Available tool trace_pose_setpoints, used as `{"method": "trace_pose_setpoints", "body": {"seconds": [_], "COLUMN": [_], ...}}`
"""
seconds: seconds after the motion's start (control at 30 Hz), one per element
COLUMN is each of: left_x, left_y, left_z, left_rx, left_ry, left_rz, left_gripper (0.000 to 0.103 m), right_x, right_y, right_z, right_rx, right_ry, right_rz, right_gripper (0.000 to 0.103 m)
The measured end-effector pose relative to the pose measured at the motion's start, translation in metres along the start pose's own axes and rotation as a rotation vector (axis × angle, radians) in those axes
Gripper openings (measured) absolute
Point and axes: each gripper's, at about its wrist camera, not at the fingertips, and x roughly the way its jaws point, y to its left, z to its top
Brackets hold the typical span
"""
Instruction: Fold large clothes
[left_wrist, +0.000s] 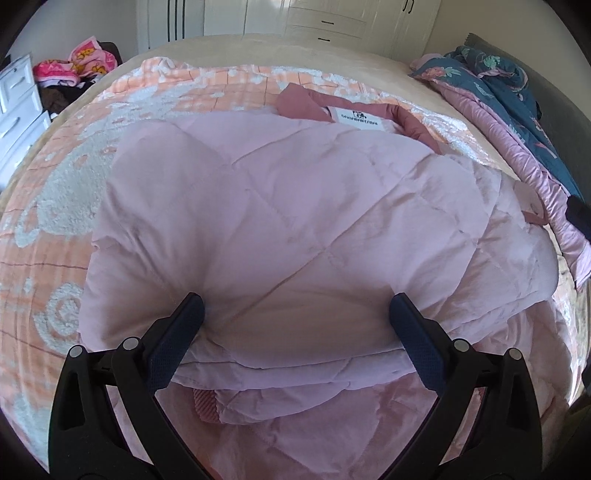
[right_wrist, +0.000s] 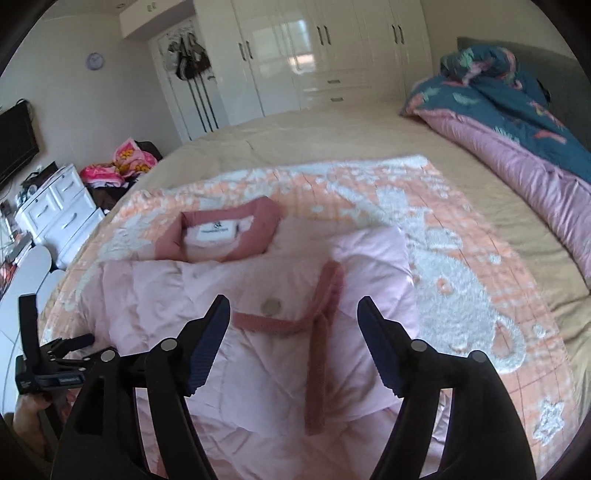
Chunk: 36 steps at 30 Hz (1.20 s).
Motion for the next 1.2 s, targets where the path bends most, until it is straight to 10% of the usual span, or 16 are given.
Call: {"method": "trace_pose_setpoints", "body": {"seconds": [0.43, 1.2], "left_x": [0.003, -0.017], "left_y": [0.000, -0.001], "left_z": [0.000, 0.005], "left_rx": [-0.004, -0.035], "left_ry": [0.005, 0.008], "left_rz": [-0.003, -0.029], "left_gripper": [0.094, 0.094], "right_x": [0.045, 0.058], "right_y": [0.080, 0.059], "right_z": [-0.034, -0.042], "right_rx": [-0.242, -0.084], "right_ry": [0.130, 0.224], "right_rz": [0.021, 0.090], "right_gripper": [0.070, 0.076]}}
